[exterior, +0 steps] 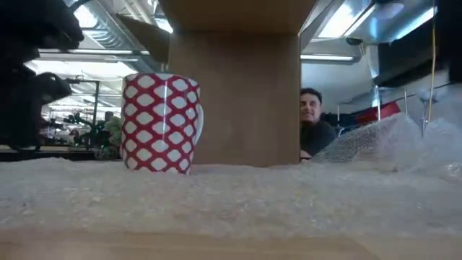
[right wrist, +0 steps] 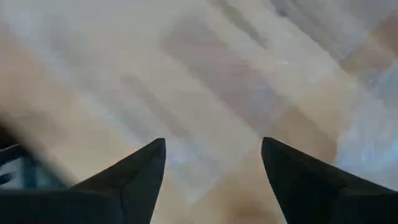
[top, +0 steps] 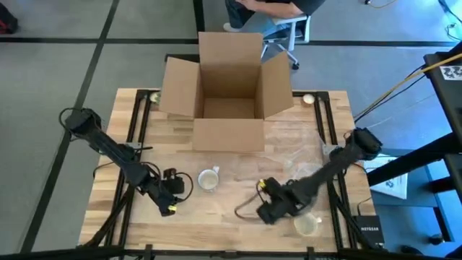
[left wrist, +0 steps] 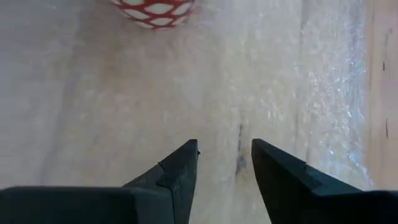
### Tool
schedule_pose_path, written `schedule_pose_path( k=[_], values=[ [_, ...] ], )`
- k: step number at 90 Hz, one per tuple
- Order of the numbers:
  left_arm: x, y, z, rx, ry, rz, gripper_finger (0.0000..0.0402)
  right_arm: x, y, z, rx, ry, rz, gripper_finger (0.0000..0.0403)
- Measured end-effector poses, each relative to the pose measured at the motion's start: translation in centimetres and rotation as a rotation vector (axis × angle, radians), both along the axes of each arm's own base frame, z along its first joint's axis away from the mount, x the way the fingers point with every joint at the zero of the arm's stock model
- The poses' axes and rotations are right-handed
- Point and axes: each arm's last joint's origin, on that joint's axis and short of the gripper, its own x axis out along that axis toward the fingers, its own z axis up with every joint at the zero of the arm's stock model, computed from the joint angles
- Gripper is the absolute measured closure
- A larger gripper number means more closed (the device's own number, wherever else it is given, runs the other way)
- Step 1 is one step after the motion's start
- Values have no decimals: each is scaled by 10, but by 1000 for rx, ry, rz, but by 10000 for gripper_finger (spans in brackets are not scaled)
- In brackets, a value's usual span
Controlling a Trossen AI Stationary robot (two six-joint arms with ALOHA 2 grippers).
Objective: Wrap mug
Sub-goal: Wrap the red mug with the bubble wrap
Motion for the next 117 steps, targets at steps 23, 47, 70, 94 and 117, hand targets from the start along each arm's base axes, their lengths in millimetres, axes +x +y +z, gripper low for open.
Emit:
schedule_pose_path(
  k=[23,47,70,94,117],
  values=[
    [-3,5,0,74,-3,13,266,-13,-24,-60,90,1,-62,151],
    [2,11,2,204,-73,24,266,-9,-23,-68,85,-122,-27,211],
    [10,26,1,277,-78,67,266,4,-18,-65,41,-298,33,386],
    [24,34,5,265,-146,78,266,29,-6,-27,-182,-519,238,400],
    [35,37,10,257,-211,12,266,63,-12,23,-527,-713,355,401]
  ],
)
